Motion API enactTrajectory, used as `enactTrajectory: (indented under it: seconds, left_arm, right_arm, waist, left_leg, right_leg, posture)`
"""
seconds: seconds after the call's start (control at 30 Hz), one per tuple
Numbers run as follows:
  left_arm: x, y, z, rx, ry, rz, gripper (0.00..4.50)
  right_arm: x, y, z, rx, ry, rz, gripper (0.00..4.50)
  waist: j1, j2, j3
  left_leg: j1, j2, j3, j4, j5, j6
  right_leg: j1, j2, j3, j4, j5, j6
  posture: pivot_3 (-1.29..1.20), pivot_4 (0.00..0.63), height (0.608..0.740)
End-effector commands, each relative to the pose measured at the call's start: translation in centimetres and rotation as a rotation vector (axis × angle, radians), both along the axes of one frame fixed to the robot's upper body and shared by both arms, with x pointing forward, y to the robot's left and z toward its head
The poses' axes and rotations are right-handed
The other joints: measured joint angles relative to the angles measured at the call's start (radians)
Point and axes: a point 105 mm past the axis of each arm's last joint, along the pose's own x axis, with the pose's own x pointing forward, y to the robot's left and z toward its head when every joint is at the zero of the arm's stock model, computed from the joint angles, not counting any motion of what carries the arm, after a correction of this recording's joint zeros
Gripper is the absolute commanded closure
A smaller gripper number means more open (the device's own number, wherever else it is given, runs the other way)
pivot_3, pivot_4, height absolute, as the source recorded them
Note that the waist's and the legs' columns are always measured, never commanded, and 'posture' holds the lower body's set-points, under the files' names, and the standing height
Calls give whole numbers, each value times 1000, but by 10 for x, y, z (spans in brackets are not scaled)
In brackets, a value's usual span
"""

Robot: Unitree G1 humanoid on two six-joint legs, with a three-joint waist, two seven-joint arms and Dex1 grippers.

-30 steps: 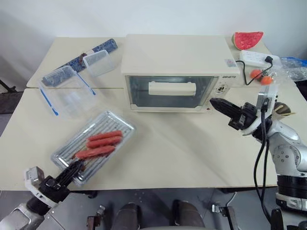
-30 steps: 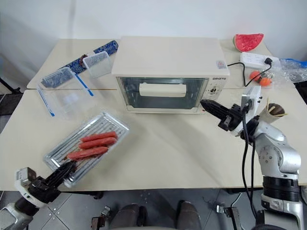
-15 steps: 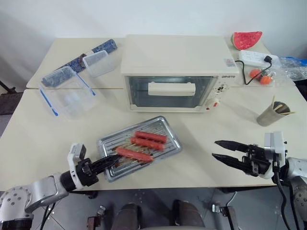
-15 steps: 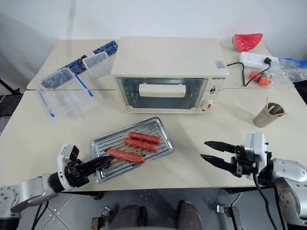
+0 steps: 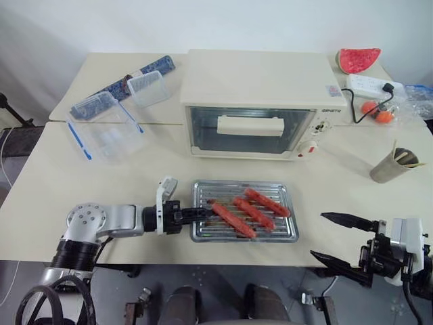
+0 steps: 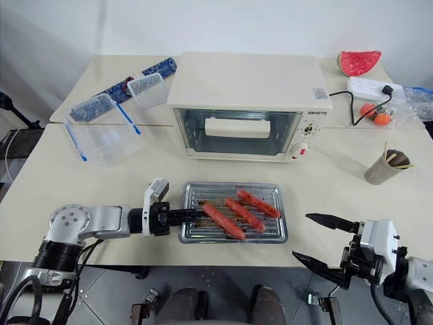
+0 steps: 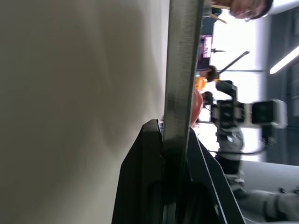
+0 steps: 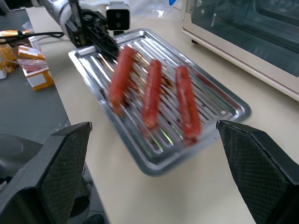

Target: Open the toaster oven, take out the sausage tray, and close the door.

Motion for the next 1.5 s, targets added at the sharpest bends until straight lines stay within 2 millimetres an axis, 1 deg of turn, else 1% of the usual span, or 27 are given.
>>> enactTrajectory:
  seconds: [0.03,0.13,0.23,0.33,0.43,0.5,0.57,0.7,0.87,1.03,1.07,1.17,1.23,1.33,1.43,1.5]
  left_arm:
    - [1,-2,-11,35,28,-3,4500]
    - [3,-4,-16,78,41,-6,4500]
    - [6,-7,-15,74,47,-1,4500]
    - [9,-8,-20,123,53,8,4500]
    - [16,-10,-19,123,43,52,4500]
    - [17,-10,-21,158,36,55,4500]
    - [17,-11,-21,174,27,56,4500]
    - [20,-16,-16,150,13,80,4500]
    - [23,-16,-16,158,11,110,4500]
    - [22,-17,-17,154,25,109,4500]
    - [22,-17,-16,152,25,109,3832]
    - [22,-17,-15,142,19,119,3078]
    - [22,-16,-13,137,12,123,2472]
    - [17,-12,-11,178,-56,95,1610]
    - [8,-1,0,160,-141,63,747]
    - [5,15,5,203,-241,73,197]
  right_arm:
    - [-6,3,10,-2,-54,-14,26]
    - [-8,5,11,1,-57,-27,26]
    - [-10,6,11,3,-59,-33,26]
    - [-11,7,11,3,-59,-37,26]
    - [-13,8,10,4,-56,-38,26]
    - [-13,8,10,4,-56,-39,26]
    - [-13,9,10,5,-56,-38,26]
    - [-12,11,9,7,-58,-33,26]
    - [-9,11,10,10,-59,-28,26]
    - [-11,10,10,6,-51,-16,26]
    - [-11,10,10,4,-49,-16,0]
    - [-11,7,10,0,-46,-18,0]
    - [-11,4,9,-4,-45,-25,0]
    - [-9,-3,9,-8,-50,-43,0]
    - [-8,-8,9,-11,-49,-49,0]
    - [-6,-9,10,-7,-52,-48,0]
  waist:
    - [3,1,0]
    - [4,2,-1]
    - [5,4,-3]
    - [10,5,-3]
    - [15,5,-3]
    - [19,5,-3]
    - [22,5,-3]
    - [26,5,-3]
    - [27,5,-3]
    - [27,5,-3]
    - [26,5,-3]
    - [23,5,-3]
    - [23,5,-3]
    - [22,4,-2]
    - [10,4,-2]
    - [-5,4,-3]
  left_leg:
    - [0,0,0,0,0,0]
    - [1,-1,0,0,1,1]
    - [2,-2,-1,0,1,1]
    - [4,-2,-2,0,1,1]
    - [7,-2,-3,0,1,1]
    - [11,-2,-3,0,0,1]
    - [11,-2,-3,0,-1,1]
    - [11,-2,-3,0,-1,1]
    - [11,-2,-3,0,-1,1]
    - [11,-2,-3,0,-1,1]
    - [11,-2,-3,0,-1,1]
    - [11,-2,-3,-1,-1,0]
    - [11,-2,-3,-2,-2,0]
    - [10,-2,-3,-2,-2,0]
    - [10,-2,-3,-2,-2,0]
    - [10,0,-2,-4,-3,-1]
  right_leg:
    - [0,0,0,0,0,0]
    - [1,-1,0,0,1,1]
    - [2,-2,0,-1,1,1]
    - [5,-3,-1,-4,1,2]
    - [10,-3,-1,-7,2,3]
    - [14,-3,-2,-9,2,3]
    - [15,-3,-1,-9,2,3]
    - [15,-3,-1,-10,2,3]
    - [15,-3,-1,-10,3,3]
    - [15,-3,-1,-11,3,3]
    - [15,-3,-1,-11,3,3]
    - [14,-3,-1,-11,3,3]
    - [14,-3,-2,-11,3,3]
    - [14,-3,-2,-12,3,3]
    - [14,-2,-2,-12,3,3]
    - [13,0,-2,-12,2,3]
  posture:
    - [0,150,740]
    - [0,150,740]
    - [0,150,740]
    - [0,150,740]
    - [0,150,740]
    - [0,150,740]
    - [0,150,740]
    - [0,150,740]
    - [0,150,740]
    - [0,150,740]
    - [0,150,740]
    - [0,150,740]
    - [0,150,740]
    - [0,150,740]
    - [0,150,740]
    - [0,150,740]
